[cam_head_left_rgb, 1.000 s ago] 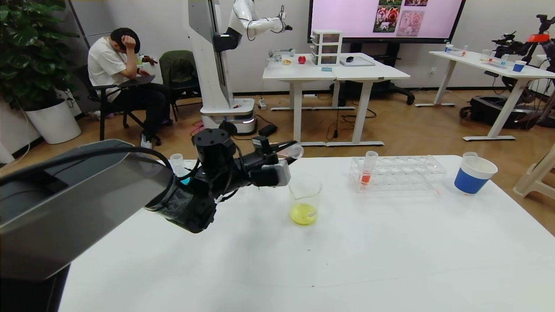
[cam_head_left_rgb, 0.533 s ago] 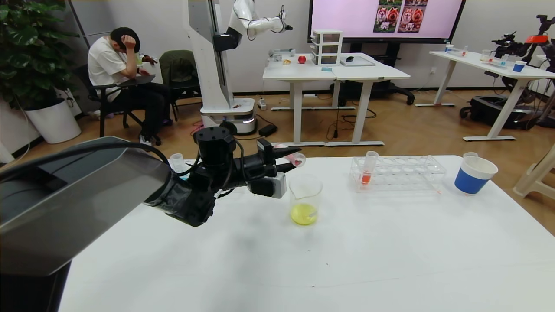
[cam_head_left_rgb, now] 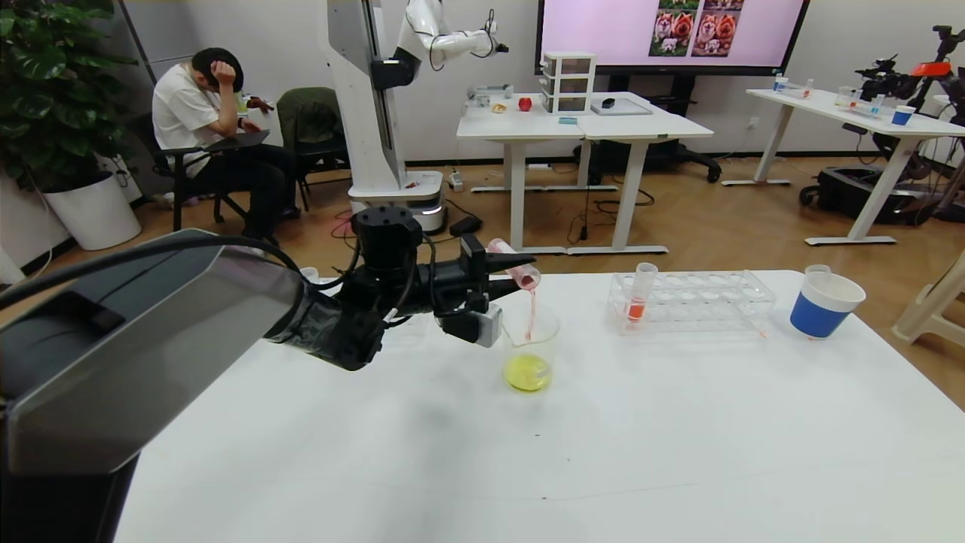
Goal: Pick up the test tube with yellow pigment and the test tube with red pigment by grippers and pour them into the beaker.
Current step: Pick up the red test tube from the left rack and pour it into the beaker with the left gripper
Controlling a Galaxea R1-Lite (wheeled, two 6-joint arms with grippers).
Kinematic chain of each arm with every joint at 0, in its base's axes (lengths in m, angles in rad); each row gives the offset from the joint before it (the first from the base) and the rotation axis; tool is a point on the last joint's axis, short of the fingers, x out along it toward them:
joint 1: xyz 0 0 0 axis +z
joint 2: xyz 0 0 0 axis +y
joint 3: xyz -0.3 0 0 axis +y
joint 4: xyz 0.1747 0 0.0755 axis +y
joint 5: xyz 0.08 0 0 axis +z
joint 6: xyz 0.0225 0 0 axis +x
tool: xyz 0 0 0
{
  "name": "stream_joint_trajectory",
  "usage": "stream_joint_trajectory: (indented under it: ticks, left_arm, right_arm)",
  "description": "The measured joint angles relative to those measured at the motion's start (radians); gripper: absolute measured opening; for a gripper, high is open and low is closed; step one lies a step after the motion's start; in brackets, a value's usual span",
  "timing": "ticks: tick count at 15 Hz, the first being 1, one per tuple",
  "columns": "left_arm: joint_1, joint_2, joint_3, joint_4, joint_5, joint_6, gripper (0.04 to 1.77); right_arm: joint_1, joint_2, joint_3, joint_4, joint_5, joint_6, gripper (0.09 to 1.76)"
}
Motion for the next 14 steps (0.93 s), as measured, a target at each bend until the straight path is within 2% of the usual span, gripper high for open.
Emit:
stream_joint_trajectory:
  ticks: [5, 10, 14]
  left_arm:
    - [0.001, 0.016, -0.006, 0.002, 0.001, 0.051, 0.5]
    - [0.005, 0.021, -0.031, 0.097, 0.0, 0.195, 0.5]
    - [0.005, 0.019, -0.041, 0.104, 0.0, 0.253, 0.5]
  right_arm:
    - [0.0, 0.0, 0.0, 0.0, 0.0, 0.0, 1.74]
    - [0.0, 0.0, 0.0, 0.0, 0.0, 0.0, 1.74]
    - [0.0, 0.0, 0.0, 0.0, 0.0, 0.0, 1.74]
